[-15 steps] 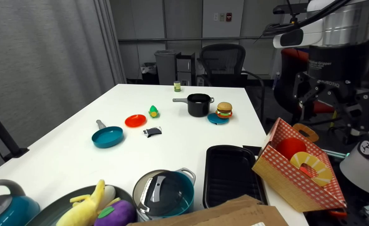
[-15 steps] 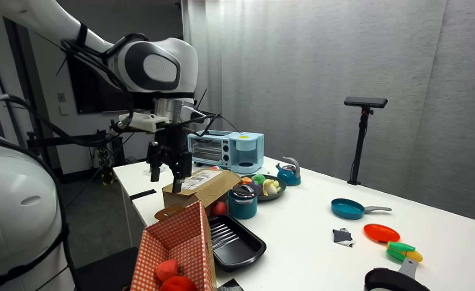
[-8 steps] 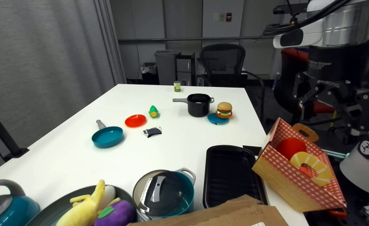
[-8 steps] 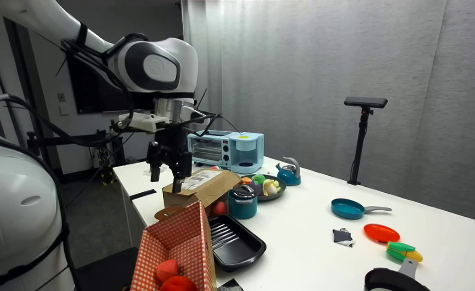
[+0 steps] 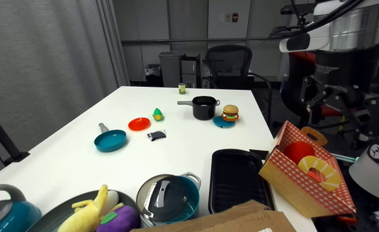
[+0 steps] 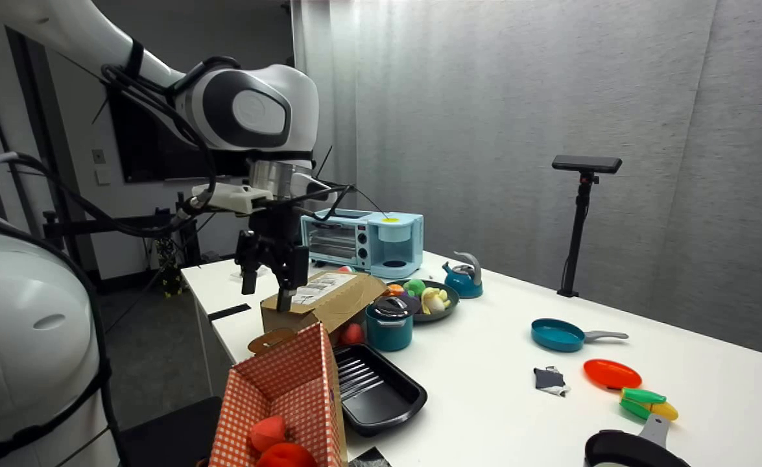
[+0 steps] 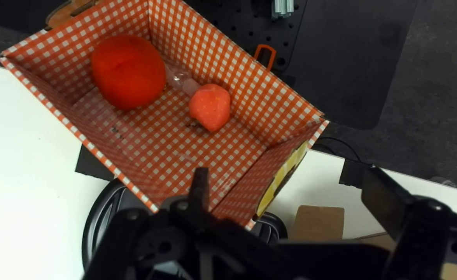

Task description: Remove the lid from the blue pot and place it on the black tray

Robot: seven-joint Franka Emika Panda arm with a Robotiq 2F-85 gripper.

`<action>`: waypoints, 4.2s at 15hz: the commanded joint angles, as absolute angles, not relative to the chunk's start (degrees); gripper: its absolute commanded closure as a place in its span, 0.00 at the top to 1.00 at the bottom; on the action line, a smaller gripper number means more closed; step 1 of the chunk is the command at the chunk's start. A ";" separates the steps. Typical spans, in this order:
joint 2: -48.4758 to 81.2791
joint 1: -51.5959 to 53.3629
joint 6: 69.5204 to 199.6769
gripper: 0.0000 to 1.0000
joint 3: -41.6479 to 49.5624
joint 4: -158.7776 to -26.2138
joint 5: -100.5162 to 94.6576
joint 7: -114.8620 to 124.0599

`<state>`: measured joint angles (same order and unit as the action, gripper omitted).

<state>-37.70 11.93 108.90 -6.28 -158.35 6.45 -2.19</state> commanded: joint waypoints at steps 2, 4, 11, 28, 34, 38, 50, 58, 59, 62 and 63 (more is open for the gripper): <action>-35.16 11.25 109.43 1.00 -7.44 -156.83 4.83 -1.74; -34.17 11.25 109.88 1.00 -7.84 -156.13 4.38 -1.58; -30.76 11.48 113.23 1.00 -8.80 -152.99 2.24 -1.64; -9.98 9.86 127.21 1.00 -9.06 -139.27 -6.78 -3.15; -2.01 10.30 126.17 1.00 -9.31 -130.66 -10.38 -4.23; 1.99 10.35 125.77 1.00 -9.06 -126.92 -12.61 -6.63; 10.90 10.76 122.02 1.00 -9.43 -119.75 -18.35 -21.31; 13.22 10.18 118.96 1.00 -10.45 -116.36 -18.72 -33.03; 13.43 10.05 119.06 1.00 -10.62 -116.17 -18.27 -34.60; 13.87 10.11 119.62 1.00 -10.69 -115.82 -18.20 -36.17; 14.00 10.17 119.65 1.00 -10.65 -115.65 -18.55 -36.39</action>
<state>13.00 10.89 120.65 -9.86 -117.53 -18.70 -34.02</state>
